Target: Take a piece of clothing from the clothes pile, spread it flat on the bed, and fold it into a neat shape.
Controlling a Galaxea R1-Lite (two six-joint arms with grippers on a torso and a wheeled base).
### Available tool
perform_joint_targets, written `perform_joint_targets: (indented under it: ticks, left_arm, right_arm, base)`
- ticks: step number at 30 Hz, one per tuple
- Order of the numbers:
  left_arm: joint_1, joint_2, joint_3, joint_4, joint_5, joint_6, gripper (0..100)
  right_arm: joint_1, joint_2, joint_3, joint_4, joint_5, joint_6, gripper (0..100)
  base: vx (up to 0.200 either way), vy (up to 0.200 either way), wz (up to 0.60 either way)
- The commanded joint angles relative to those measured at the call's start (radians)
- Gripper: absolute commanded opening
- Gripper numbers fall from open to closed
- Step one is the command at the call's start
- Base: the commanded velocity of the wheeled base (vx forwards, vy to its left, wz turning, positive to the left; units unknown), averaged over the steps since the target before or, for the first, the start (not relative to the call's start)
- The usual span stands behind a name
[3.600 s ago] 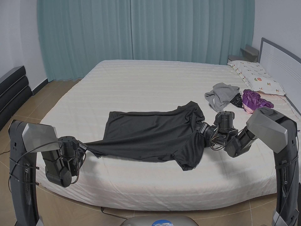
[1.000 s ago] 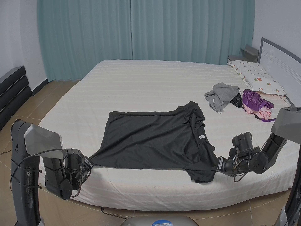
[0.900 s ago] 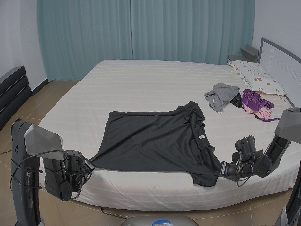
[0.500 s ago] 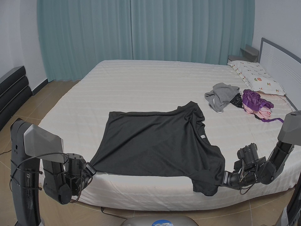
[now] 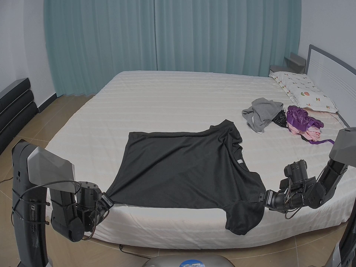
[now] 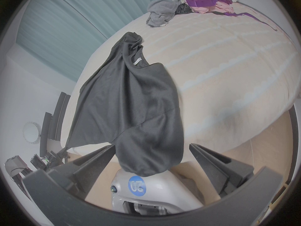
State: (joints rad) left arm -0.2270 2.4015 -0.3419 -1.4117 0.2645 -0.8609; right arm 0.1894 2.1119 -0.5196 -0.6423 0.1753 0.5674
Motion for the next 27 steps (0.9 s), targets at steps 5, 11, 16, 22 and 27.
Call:
perform_joint_targets:
  ticks: [5,11,16,22,27]
  left_arm:
    - [0.003,-0.007,0.015,0.002,-0.001,0.034,0]
    - [0.009,-0.004,0.018,0.0,-0.001,0.048,0]
    - [0.009,-0.004,0.021,0.005,0.001,0.049,0]
    - [0.008,-0.008,0.041,0.005,0.001,0.075,0]
    - [0.005,-0.012,0.046,0.007,0.001,0.08,0]
  right_arm:
    - [-0.073,0.157,-0.097,-0.083,-0.007,-0.054,100]
    - [-0.073,0.22,-0.163,-0.105,-0.007,-0.052,100]
    - [-0.077,0.224,-0.178,-0.105,-0.016,-0.049,0]
    - [-0.103,0.181,-0.142,-0.105,-0.025,-0.041,0]
    - [-0.133,0.151,-0.097,-0.106,-0.025,-0.043,0]
  base:
    - [0.0,0.0,0.0]
    - [0.0,0.0,0.0]
    - [0.0,0.0,0.0]
    - [0.0,0.0,0.0]
    - [0.0,0.0,0.0]
